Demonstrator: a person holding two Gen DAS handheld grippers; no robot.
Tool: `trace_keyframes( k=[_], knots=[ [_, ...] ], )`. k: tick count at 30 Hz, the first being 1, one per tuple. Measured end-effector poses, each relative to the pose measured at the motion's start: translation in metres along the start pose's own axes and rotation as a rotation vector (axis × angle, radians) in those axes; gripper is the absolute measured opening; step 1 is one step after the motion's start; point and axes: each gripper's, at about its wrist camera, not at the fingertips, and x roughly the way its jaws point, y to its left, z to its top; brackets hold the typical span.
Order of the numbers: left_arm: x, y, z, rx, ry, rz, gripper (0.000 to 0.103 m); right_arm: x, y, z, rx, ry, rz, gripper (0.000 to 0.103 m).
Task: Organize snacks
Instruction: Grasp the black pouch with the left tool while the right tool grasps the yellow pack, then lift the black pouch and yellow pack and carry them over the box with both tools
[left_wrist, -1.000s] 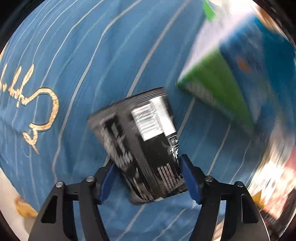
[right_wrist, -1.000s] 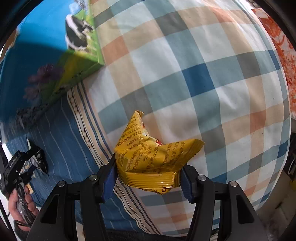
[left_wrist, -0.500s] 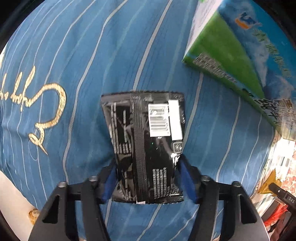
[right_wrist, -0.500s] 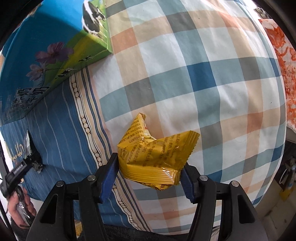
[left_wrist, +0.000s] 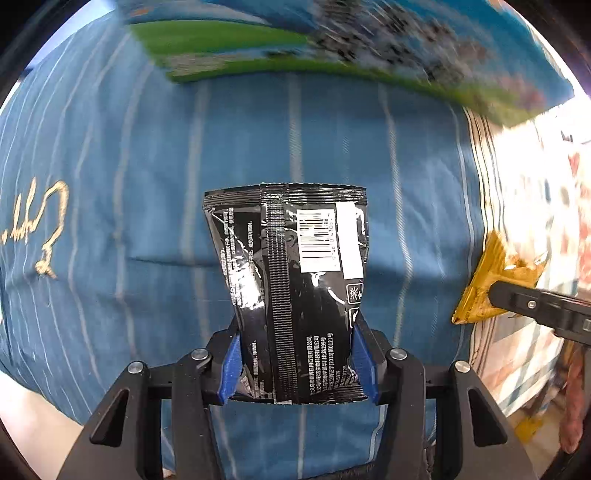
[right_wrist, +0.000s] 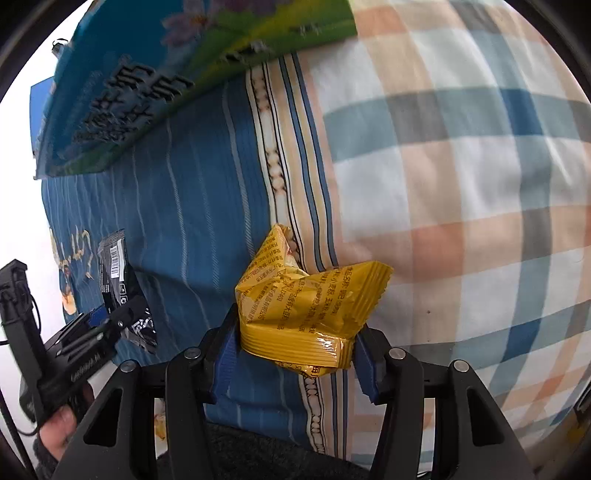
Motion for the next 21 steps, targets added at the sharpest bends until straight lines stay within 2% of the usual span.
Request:
trace_keyframes(
  k=[2, 4, 5, 9, 11, 12, 14, 17, 21],
  knots=[
    [0.01, -0.016, 0.002, 0.031, 0.008, 0.021, 0.049, 0.003, -0.003, -0.003, -0.013, -0.007, 0.008, 0.065],
    [0.019, -0.024, 0.006, 0.041, 0.024, 0.037, 0.052, 0.0, -0.004, -0.007, -0.027, -0.019, -0.064, 0.086],
    [0.024, -0.027, 0.007, 0.049, 0.036, 0.044, 0.053, -0.004, -0.005, -0.008, -0.035, -0.026, -0.096, 0.087],
    [0.03, -0.034, 0.01, 0.06, 0.03, 0.064, 0.057, -0.024, -0.004, -0.016, -0.037, -0.055, -0.166, 0.088],
    [0.032, -0.046, 0.004, 0.036, 0.038, 0.054, 0.065, -0.031, -0.005, -0.021, 0.013, -0.059, -0.192, 0.088],
    [0.035, -0.047, 0.008, 0.025, 0.043, 0.049, 0.066, -0.032, -0.007, -0.023, 0.054, -0.05, -0.19, 0.088],
    [0.041, -0.043, 0.018, -0.001, 0.056, 0.044, 0.068, -0.037, -0.017, -0.024, 0.136, -0.036, -0.118, 0.088],
    [0.049, -0.04, 0.03, -0.026, 0.067, 0.055, 0.069, -0.032, -0.021, -0.032, 0.224, -0.031, -0.066, 0.088],
    [0.049, -0.041, 0.033, -0.03, 0.067, 0.053, 0.068, -0.02, -0.008, -0.028, 0.244, -0.013, -0.081, 0.087]
  ],
)
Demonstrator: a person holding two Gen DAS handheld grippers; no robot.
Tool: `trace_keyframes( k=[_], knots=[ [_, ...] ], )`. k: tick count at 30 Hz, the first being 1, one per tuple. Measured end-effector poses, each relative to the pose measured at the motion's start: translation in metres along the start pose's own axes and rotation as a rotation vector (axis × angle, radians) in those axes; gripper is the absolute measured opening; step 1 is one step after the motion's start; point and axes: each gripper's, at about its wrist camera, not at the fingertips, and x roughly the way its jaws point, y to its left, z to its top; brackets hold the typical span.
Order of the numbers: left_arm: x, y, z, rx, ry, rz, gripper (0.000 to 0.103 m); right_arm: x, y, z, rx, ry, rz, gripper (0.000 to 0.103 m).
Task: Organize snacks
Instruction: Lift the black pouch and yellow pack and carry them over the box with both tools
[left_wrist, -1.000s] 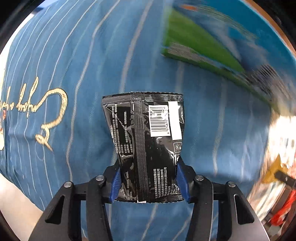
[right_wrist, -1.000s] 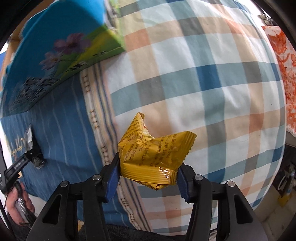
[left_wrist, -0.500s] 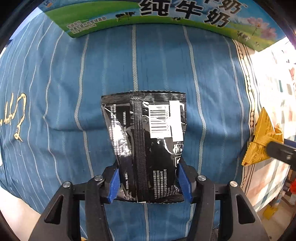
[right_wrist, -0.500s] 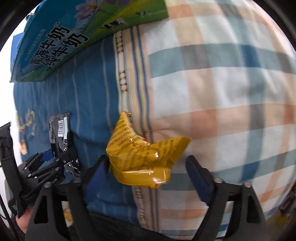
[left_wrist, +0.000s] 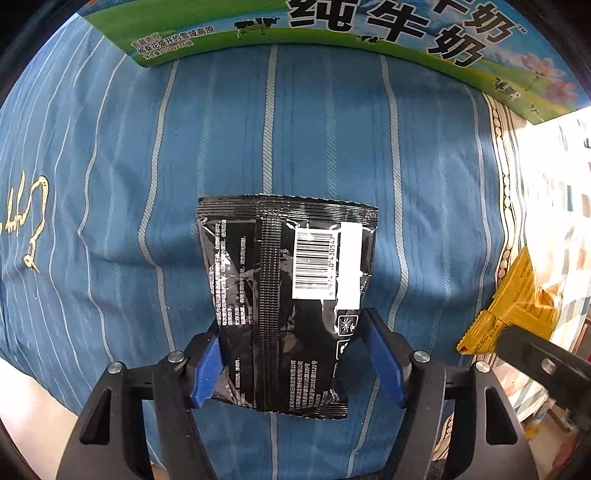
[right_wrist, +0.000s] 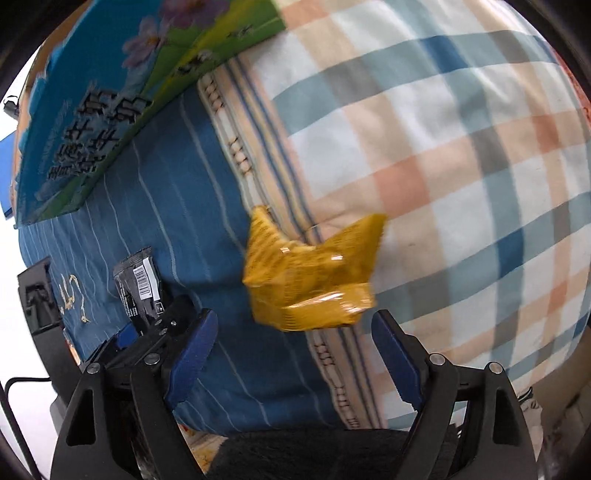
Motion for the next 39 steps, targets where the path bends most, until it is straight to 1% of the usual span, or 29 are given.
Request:
trace_keyframes(
  k=[1, 2, 4, 5, 6, 7, 8, 10, 13, 14, 15, 17, 19, 22, 25, 28, 29, 34, 37, 39],
  knots=[
    [0.001, 0.0, 0.001, 0.004, -0.005, 0.001, 0.066, 0.004, 0.002, 0.001, -0.007, 0.004, -0.019, 0.086],
    [-0.001, 0.001, -0.003, 0.004, -0.01, 0.001, 0.061, 0.008, 0.003, 0.002, -0.004, 0.0, -0.044, 0.083],
    [-0.008, 0.0, -0.009, 0.006, -0.025, 0.003, 0.052, 0.012, 0.006, 0.008, -0.012, 0.003, -0.073, 0.057],
    [-0.015, 0.002, -0.017, 0.01, -0.032, 0.003, 0.051, 0.014, 0.006, 0.01, -0.021, 0.003, -0.084, 0.057],
    [-0.019, 0.002, -0.02, 0.017, -0.034, 0.002, 0.051, 0.013, 0.005, 0.014, -0.015, -0.002, -0.074, 0.055],
    [-0.02, 0.001, -0.021, 0.023, -0.035, 0.003, 0.05, 0.013, 0.004, 0.014, -0.014, 0.0, -0.067, 0.048],
    [-0.02, 0.002, -0.022, 0.021, -0.038, 0.001, 0.05, 0.012, 0.004, 0.014, -0.029, -0.001, -0.07, 0.044],
    [-0.021, 0.002, -0.023, 0.017, -0.044, -0.001, 0.049, 0.013, 0.01, 0.009, -0.06, -0.006, -0.076, 0.03],
    [-0.024, 0.003, -0.028, 0.016, -0.044, 0.001, 0.048, 0.011, 0.014, 0.006, -0.102, -0.013, -0.1, 0.026],
    [-0.025, 0.004, -0.029, 0.016, -0.044, 0.0, 0.048, 0.011, 0.015, 0.004, -0.111, -0.016, -0.103, 0.025],
    [-0.027, 0.004, -0.031, 0.016, -0.047, -0.002, 0.048, 0.013, 0.023, 0.0, -0.122, -0.022, -0.098, 0.024],
    [-0.03, 0.007, -0.036, 0.021, -0.058, 0.002, 0.048, 0.01, 0.024, -0.006, -0.146, -0.03, -0.103, 0.022],
    [-0.034, 0.008, -0.04, 0.024, -0.07, 0.002, 0.047, 0.004, 0.021, -0.01, -0.172, -0.04, -0.11, 0.019],
    [-0.046, 0.009, -0.045, 0.022, -0.096, -0.009, 0.047, -0.008, 0.019, -0.01, -0.205, -0.06, -0.121, 0.018],
    [-0.06, 0.006, -0.048, 0.024, -0.129, -0.019, 0.047, -0.021, 0.02, -0.01, -0.225, -0.079, -0.114, 0.016],
    [-0.081, 0.004, -0.052, 0.035, -0.17, -0.031, 0.047, -0.036, 0.022, -0.012, -0.238, -0.098, -0.098, 0.014],
    [-0.09, 0.004, -0.053, 0.037, -0.187, -0.037, 0.047, -0.041, 0.029, 0.0, -0.242, -0.102, -0.094, 0.013],
    [-0.129, 0.001, -0.057, 0.041, -0.248, -0.07, 0.047, -0.073, 0.036, 0.002, -0.276, -0.134, -0.06, 0.01],
    [-0.155, 0.001, -0.055, 0.05, -0.289, -0.083, 0.047, -0.093, 0.038, -0.003, -0.298, -0.159, -0.039, 0.008],
    [-0.17, 0.004, -0.047, 0.05, -0.312, -0.096, 0.047, -0.108, 0.039, -0.004, -0.311, -0.174, -0.025, 0.006]
  ],
)
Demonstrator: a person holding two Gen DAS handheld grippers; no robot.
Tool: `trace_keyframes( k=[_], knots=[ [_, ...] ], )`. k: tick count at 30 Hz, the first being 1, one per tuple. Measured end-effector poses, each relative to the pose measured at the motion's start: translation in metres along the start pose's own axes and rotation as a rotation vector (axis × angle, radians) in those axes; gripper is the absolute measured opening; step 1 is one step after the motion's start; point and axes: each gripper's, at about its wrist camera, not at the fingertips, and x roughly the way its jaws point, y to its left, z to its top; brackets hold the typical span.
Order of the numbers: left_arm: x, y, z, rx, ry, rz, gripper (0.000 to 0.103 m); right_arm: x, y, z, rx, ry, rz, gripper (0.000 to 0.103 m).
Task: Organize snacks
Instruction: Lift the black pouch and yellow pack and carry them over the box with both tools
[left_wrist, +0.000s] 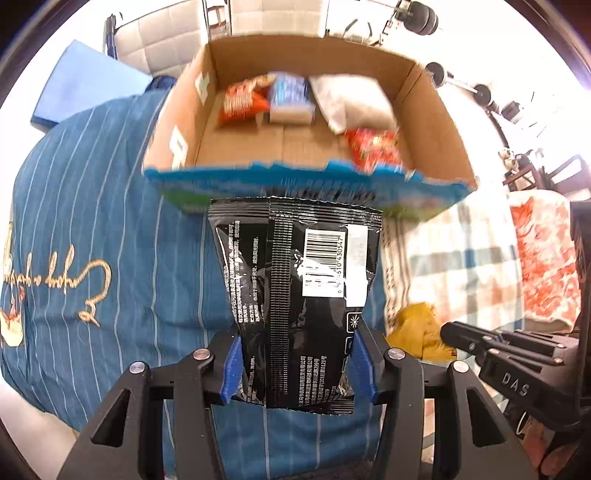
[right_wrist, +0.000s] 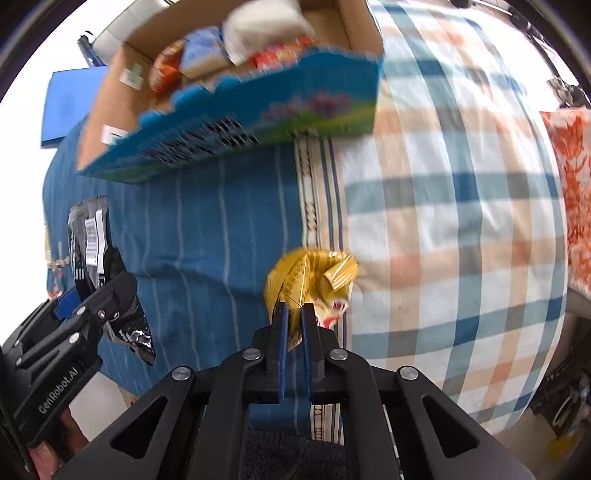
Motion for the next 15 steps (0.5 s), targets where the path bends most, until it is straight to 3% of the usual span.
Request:
trace_keyframes(
  k=[5, 8, 12, 14, 15],
  knots=[
    [-0.023, -0.002, 0.012, -0.005, -0.042, -0.022, 0.047, -0.019, 0.013, -0.001, -0.026, -0.03, 0.021, 0.001],
    [-0.017, -0.002, 0.017, -0.011, -0.049, -0.028, 0.047, -0.026, 0.017, 0.003, -0.035, -0.032, 0.03, 0.0],
    [-0.01, -0.001, 0.02, -0.018, -0.033, -0.02, 0.047, -0.004, 0.024, 0.01, -0.041, -0.039, 0.006, 0.001],
    [-0.003, 0.001, 0.018, -0.02, -0.021, -0.006, 0.047, 0.018, 0.021, 0.016, -0.032, 0.023, -0.016, 0.016],
    [0.001, 0.003, 0.016, -0.024, -0.011, -0.002, 0.047, 0.029, 0.018, 0.017, -0.018, 0.069, -0.009, 0.05]
  ],
)
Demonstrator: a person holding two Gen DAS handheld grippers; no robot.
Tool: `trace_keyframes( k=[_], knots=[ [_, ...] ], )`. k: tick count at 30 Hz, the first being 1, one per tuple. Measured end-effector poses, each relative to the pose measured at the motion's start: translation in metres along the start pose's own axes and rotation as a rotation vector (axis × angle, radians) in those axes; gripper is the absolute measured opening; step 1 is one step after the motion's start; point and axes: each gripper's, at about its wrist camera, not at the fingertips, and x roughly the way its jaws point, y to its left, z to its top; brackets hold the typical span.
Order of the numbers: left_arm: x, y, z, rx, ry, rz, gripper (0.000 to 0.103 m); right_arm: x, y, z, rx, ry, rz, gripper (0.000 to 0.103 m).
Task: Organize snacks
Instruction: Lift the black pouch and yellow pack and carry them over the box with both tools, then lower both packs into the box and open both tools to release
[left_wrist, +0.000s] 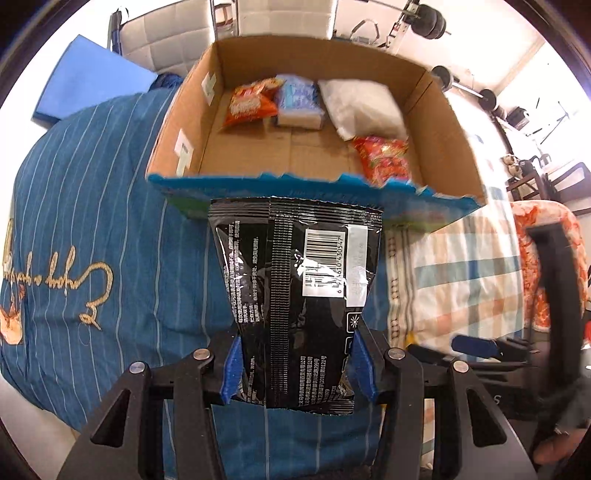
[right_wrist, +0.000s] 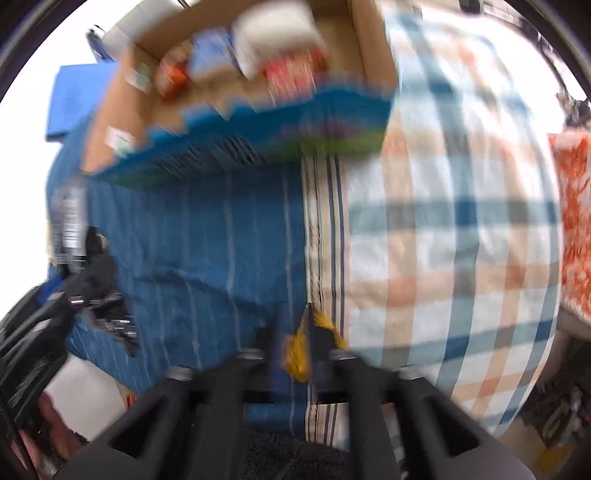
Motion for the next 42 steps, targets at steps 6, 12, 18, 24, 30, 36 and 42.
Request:
trace_keyframes(
  k=[6, 12, 18, 24, 30, 36, 42],
  knots=[
    [0.02, 0.013, -0.012, -0.017, 0.055, 0.022, 0.047, 0.071, -0.029, -0.014, 0.133, 0.2, 0.06, 0.083],
    [0.025, 0.021, -0.019, -0.035, 0.08, 0.022, 0.047, 0.095, -0.043, -0.024, 0.205, 0.211, 0.098, 0.043],
    [0.006, 0.021, -0.008, -0.025, 0.043, 0.012, 0.047, 0.048, -0.021, -0.015, 0.091, 0.108, 0.069, 0.041],
    [-0.026, 0.016, 0.021, -0.004, -0.024, -0.007, 0.047, -0.025, 0.01, -0.001, -0.035, 0.004, 0.115, 0.041],
    [-0.051, 0.016, 0.06, 0.021, -0.093, -0.007, 0.047, -0.083, 0.036, 0.029, -0.137, -0.08, 0.144, 0.041],
    [-0.061, 0.023, 0.1, 0.032, -0.129, 0.005, 0.047, -0.115, 0.056, 0.076, -0.188, -0.15, 0.12, 0.041],
    [-0.046, 0.036, 0.134, 0.023, -0.105, 0.009, 0.047, -0.121, 0.072, 0.124, -0.219, -0.164, 0.094, 0.041]
  ],
)
